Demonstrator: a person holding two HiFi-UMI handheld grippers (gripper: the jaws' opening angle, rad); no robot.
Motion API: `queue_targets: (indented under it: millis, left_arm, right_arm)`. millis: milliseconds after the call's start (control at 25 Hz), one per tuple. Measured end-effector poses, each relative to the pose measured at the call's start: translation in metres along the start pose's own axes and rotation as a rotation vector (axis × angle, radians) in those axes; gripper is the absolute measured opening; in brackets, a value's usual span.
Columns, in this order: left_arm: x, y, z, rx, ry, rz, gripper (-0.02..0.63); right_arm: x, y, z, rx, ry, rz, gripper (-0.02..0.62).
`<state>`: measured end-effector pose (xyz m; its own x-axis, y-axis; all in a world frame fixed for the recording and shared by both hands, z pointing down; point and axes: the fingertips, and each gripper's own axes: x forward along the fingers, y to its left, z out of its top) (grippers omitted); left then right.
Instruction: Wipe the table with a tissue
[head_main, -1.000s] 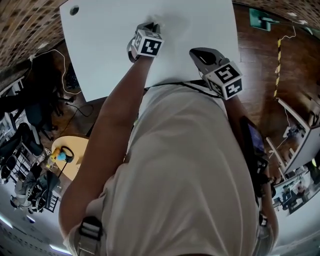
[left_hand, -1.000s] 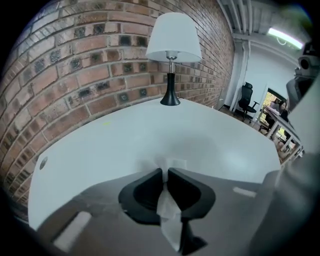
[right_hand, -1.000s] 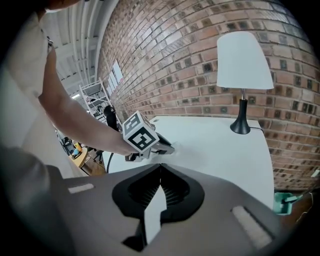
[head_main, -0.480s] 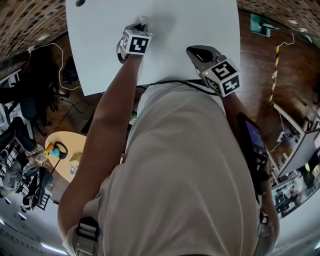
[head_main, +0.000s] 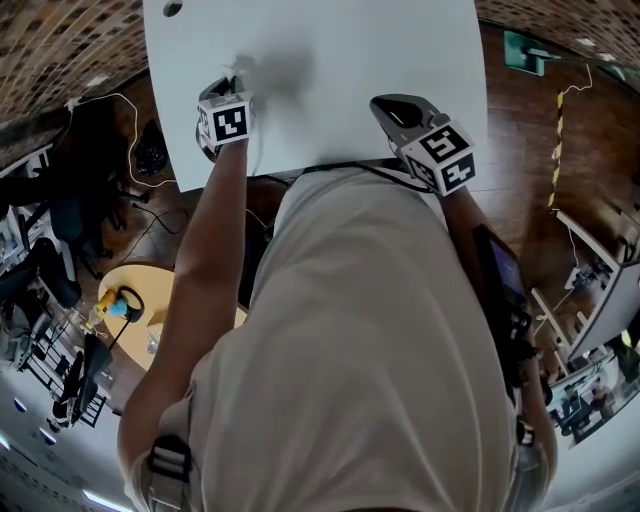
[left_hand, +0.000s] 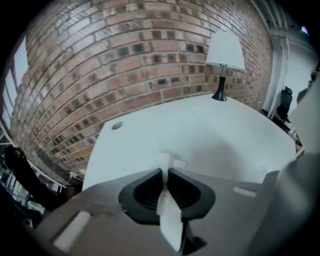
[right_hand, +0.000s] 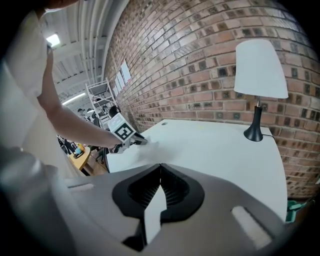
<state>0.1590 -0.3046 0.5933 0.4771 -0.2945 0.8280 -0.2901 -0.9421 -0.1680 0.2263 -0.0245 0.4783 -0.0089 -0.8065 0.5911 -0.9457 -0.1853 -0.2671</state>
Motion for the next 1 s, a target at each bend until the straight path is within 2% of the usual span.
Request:
queue_targets:
  millis: [120,200,320,440,520,600,800,1000]
  left_arm:
    - [-0.031,0.028,-0.025,-0.058,-0.019,0.059,0.044]
    - [-0.048,0.031,-0.038,-0.102,-0.047,0.059,0.044]
    - [-0.069,0.01,-0.039,-0.141,-0.153,0.016,0.044]
    - [-0.091,-0.017,-0.047,-0.187,-0.197,0.001,0.044]
    - [-0.104,-0.042,-0.053,-0.23,-0.223,-0.043,0.046]
    - [-0.114,-0.069,-0.053,-0.249,-0.265,-0.119,0.046]
    - [-0.156,-0.12,-0.028,-0.219,-0.386,-0.268,0.046]
    - [-0.18,-0.185,-0.025,-0.211,-0.467,-0.407,0.046]
  right_arm:
    - [-0.001,0.0,-0.003,0.006,-0.015,0.017,0.008]
    - [-0.001,0.0,0.0,-0.003,-0.029,0.036,0.008]
    - [-0.002,0.0,0.01,-0.032,-0.051,0.067,0.008]
    - [-0.006,0.004,0.013,-0.06,-0.064,0.095,0.008]
    - [-0.013,0.009,0.011,-0.077,-0.073,0.105,0.008]
    - [-0.02,0.015,0.012,-0.101,-0.093,0.112,0.008]
    - [-0.033,0.032,0.024,-0.142,-0.152,0.133,0.008]
    - [-0.069,0.033,0.001,-0.16,-0.149,0.153,0.008]
